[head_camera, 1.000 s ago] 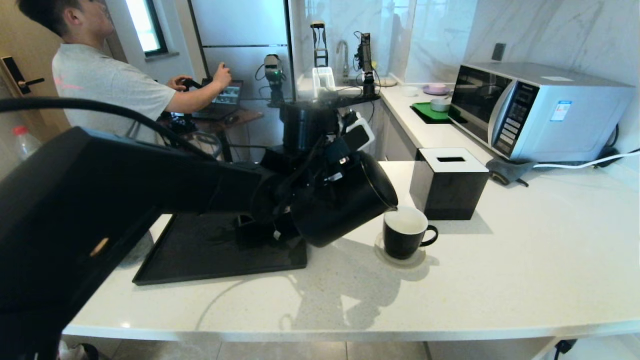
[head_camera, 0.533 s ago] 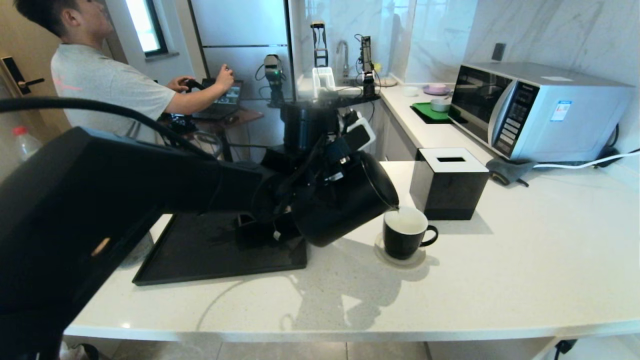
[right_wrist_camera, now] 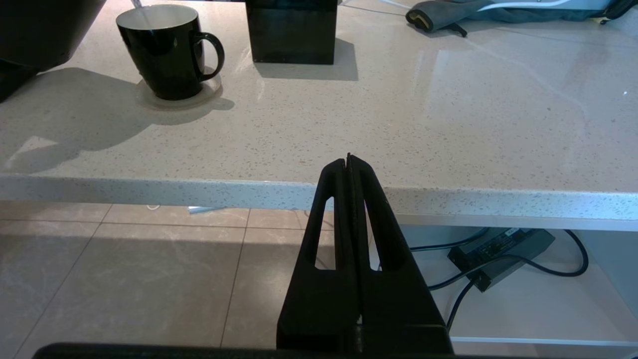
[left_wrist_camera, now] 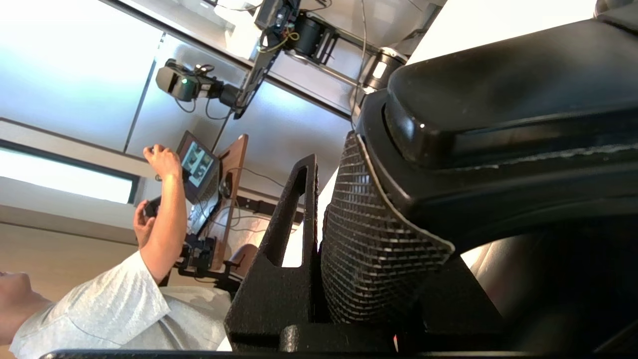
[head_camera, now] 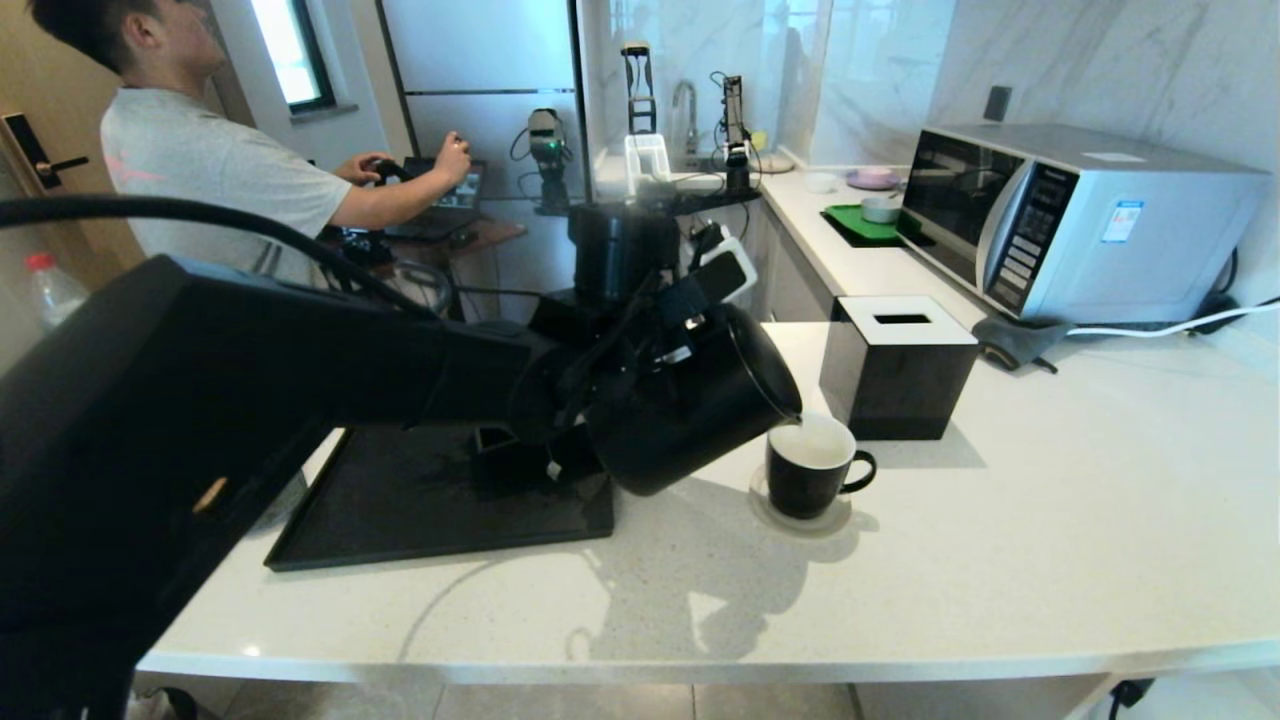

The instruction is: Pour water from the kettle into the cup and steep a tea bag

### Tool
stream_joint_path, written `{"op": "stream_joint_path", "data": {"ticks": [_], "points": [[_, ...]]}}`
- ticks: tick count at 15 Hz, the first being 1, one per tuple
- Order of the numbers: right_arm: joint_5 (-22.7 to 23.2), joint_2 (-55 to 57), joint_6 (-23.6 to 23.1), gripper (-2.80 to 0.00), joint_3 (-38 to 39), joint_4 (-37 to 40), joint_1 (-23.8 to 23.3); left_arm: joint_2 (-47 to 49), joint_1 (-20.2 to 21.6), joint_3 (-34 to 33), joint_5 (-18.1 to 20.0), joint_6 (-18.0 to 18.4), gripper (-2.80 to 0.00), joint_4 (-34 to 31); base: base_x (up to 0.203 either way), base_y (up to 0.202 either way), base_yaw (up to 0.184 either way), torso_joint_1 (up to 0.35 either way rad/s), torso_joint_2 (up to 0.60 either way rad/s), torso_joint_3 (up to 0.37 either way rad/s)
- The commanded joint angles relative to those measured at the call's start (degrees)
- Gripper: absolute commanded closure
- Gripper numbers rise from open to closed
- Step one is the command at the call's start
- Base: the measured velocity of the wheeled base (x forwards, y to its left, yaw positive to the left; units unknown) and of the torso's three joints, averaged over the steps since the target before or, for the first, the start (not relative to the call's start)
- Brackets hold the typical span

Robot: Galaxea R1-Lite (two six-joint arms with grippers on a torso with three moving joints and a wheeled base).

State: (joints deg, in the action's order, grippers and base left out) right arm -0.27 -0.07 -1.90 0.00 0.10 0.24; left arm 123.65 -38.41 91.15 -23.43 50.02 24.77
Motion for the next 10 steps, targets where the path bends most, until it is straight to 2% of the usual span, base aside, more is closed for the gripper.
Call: {"op": "stream_joint_path", "data": {"ticks": [1,10], "points": [[0.00,0.07,-0.03,0.00,0.00,-0.01,0.02,0.19,-0.26,0.08,-0.12,0.26,0.00,0.19,0.000,0.000,0.000,0.000,0.00,0.000],[0.00,0.07,-0.03,0.00,0.00,-0.01,0.02,0.63,-0.44,0.88,-0.12,0.26,0.00,-0.51,0.000,0.000,0.000,0.000,0.00,0.000]]}}
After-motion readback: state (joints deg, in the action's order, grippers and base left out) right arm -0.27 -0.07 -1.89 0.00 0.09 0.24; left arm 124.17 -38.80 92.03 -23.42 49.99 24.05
